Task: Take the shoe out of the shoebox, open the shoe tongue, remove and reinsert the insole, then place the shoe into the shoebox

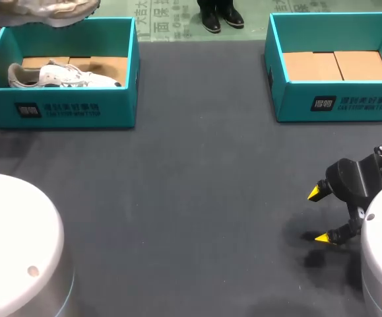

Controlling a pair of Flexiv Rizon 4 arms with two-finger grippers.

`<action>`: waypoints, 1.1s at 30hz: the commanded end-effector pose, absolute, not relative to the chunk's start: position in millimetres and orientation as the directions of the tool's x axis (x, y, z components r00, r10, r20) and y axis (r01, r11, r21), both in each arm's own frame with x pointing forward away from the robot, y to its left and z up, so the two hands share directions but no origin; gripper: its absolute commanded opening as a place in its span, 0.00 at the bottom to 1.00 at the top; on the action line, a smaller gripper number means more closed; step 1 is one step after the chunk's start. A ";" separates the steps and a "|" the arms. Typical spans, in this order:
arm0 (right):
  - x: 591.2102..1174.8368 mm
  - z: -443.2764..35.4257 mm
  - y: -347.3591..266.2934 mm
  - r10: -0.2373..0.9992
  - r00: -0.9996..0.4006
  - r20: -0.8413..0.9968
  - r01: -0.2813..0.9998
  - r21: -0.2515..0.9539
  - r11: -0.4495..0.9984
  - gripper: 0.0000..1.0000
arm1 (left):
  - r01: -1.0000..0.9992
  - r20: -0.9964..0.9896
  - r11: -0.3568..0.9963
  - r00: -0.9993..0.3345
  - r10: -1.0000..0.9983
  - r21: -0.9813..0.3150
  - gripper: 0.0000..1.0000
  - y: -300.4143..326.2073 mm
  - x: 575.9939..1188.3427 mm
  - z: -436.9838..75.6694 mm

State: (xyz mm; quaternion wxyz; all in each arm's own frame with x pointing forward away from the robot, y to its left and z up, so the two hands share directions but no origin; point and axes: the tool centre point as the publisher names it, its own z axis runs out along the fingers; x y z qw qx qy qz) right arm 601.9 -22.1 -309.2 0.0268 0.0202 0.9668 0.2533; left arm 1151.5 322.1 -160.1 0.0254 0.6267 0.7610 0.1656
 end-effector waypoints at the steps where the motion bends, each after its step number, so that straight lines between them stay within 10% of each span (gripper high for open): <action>1: 599.4 -308.7 -22.3 0.055 -0.998 -0.045 0.026 0.490 0.871 1.00 | 0.964 0.155 0.100 -0.142 0.978 0.248 0.00 320.5 1170.0 -168.7; 33: 599.4 -308.7 -22.3 0.055 -0.998 -0.045 0.026 0.490 0.871 1.00 | 0.992 0.224 -0.077 0.052 0.973 0.105 0.00 299.4 1204.0 -245.2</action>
